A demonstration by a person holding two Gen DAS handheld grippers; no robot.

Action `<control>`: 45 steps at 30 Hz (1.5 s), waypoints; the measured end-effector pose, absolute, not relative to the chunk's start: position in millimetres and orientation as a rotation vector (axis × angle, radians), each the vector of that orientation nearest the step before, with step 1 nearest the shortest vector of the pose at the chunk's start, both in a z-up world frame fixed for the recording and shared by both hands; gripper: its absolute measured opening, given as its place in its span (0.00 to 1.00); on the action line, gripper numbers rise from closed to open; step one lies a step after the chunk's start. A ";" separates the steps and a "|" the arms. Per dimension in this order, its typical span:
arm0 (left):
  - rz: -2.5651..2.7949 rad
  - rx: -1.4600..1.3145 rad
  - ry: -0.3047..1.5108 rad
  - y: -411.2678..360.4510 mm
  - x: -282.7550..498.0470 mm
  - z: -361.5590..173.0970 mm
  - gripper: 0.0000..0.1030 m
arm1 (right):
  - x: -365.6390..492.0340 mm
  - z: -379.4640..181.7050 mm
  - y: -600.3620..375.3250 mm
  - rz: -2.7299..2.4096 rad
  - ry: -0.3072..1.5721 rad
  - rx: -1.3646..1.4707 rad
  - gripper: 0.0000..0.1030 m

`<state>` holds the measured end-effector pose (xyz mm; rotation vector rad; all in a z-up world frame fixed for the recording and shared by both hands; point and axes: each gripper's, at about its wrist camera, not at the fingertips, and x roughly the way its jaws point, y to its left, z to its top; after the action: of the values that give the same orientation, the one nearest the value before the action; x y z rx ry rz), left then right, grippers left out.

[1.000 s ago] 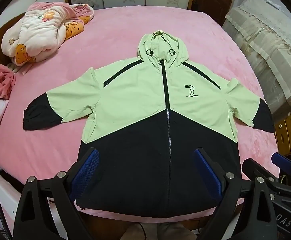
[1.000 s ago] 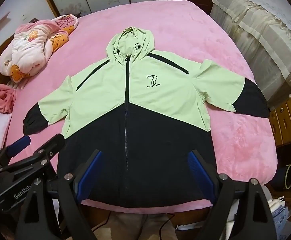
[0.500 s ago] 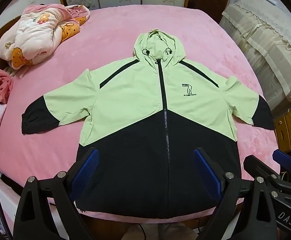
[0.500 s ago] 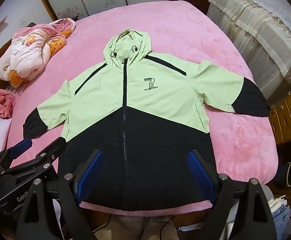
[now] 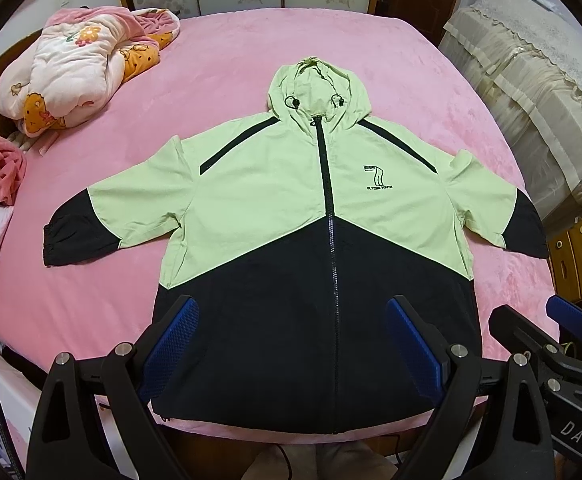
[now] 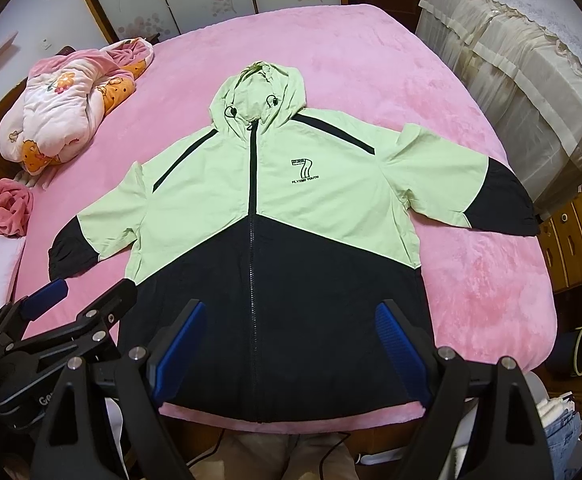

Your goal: Fold large clothes

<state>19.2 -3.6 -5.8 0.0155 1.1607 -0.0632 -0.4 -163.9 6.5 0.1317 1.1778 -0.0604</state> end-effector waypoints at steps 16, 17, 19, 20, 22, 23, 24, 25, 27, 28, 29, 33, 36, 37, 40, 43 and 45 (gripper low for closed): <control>-0.086 0.031 1.142 3.1 5.5 3.8 0.91 | -13.9 13.2 -158.3 -0.077 1.154 0.146 0.84; -0.086 0.033 1.140 3.8 4.7 4.5 0.91 | -14.6 13.6 -157.6 -0.078 1.153 0.147 0.84; -0.087 0.035 1.139 3.8 5.1 5.5 0.91 | -14.4 14.2 -158.0 -0.078 1.152 0.147 0.84; -0.088 0.036 1.138 4.2 4.9 6.0 0.91 | -14.6 14.3 -157.8 -0.078 1.152 0.148 0.84; -0.090 0.038 1.136 4.7 5.5 7.5 0.91 | -15.3 14.7 -157.7 -0.079 1.151 0.148 0.84; -0.091 0.038 1.135 5.1 5.2 8.1 0.91 | -15.8 15.4 -157.0 -0.081 1.150 0.149 0.84; -0.092 0.039 1.134 5.8 5.4 8.7 0.91 | -16.7 16.1 -156.2 -0.082 1.148 0.150 0.84; -0.094 0.041 1.133 6.3 5.6 9.4 0.91 | -17.3 16.8 -155.6 -0.084 1.146 0.150 0.84; -0.101 0.041 1.132 7.0 6.5 10.1 0.91 | -18.1 18.6 -154.0 -0.089 1.143 0.151 0.84; -0.103 0.042 1.131 7.3 6.8 10.4 0.91 | -18.6 18.9 -153.3 -0.091 1.141 0.152 0.84; -0.107 0.045 1.130 7.5 7.3 10.7 0.91 | -19.0 19.4 -152.8 -0.094 1.140 0.154 0.84; -0.121 0.050 1.125 8.1 9.7 12.0 0.91 | -20.2 20.4 -150.7 -0.108 1.136 0.160 0.84; -0.132 0.055 1.118 8.4 11.7 13.4 0.91 | -20.0 22.3 -148.7 -0.120 1.129 0.164 0.84; -0.136 0.056 1.117 8.5 11.7 13.7 0.91 | -20.1 22.9 -148.1 -0.124 1.127 0.166 0.84; -0.146 0.062 1.111 9.7 14.5 14.3 0.91 | -19.3 23.2 -146.4 -0.133 1.122 0.173 0.84; -0.156 0.069 1.105 10.4 17.5 14.5 0.91 | -17.7 23.3 -145.4 -0.142 1.116 0.181 0.84; -0.162 0.073 1.102 10.4 19.4 14.4 0.91 | -17.1 23.0 -145.8 -0.146 1.111 0.189 0.84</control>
<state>19.4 10.4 14.4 0.0731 1.1019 -0.1624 -17.1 -145.8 23.0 0.1887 1.1114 -0.1458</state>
